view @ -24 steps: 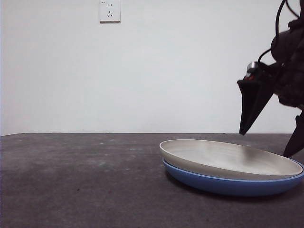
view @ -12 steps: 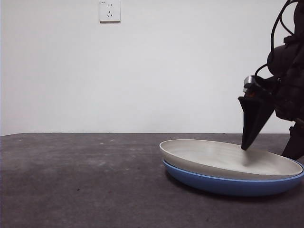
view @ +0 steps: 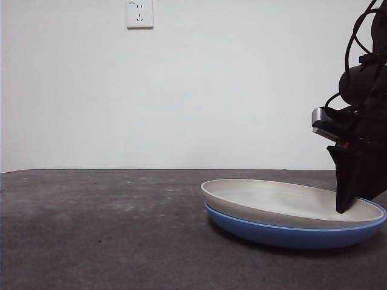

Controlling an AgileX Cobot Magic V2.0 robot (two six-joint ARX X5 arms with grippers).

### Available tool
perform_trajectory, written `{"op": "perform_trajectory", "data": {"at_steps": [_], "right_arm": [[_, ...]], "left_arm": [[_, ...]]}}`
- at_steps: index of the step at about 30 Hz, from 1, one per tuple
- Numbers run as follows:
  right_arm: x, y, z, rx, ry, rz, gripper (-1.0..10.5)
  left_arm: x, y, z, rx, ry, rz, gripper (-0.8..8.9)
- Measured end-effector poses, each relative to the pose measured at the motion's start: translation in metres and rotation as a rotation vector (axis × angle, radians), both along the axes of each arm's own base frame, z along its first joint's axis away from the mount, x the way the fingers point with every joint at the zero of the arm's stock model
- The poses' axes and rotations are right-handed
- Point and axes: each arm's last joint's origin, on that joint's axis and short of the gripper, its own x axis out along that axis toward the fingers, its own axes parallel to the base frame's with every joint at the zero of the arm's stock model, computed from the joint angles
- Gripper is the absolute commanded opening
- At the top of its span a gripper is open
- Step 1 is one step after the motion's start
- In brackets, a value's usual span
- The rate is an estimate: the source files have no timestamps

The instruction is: Pick up the white plate, put it on the blue plate, put it on desk

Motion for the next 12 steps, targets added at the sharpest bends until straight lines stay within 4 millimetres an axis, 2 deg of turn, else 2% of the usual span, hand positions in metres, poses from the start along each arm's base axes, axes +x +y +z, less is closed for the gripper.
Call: {"op": "perform_trajectory", "data": {"at_steps": [7,12], "right_arm": [[-0.001,-0.002,0.001,0.013,0.019,-0.002,0.1],[-0.002,0.0,0.018,0.024,-0.005,0.004,0.1]], "left_arm": [[0.0,0.0,0.0,-0.001,0.003,0.001,5.95],[0.0,0.0,0.0,-0.001,0.003,0.001,5.95]]}}
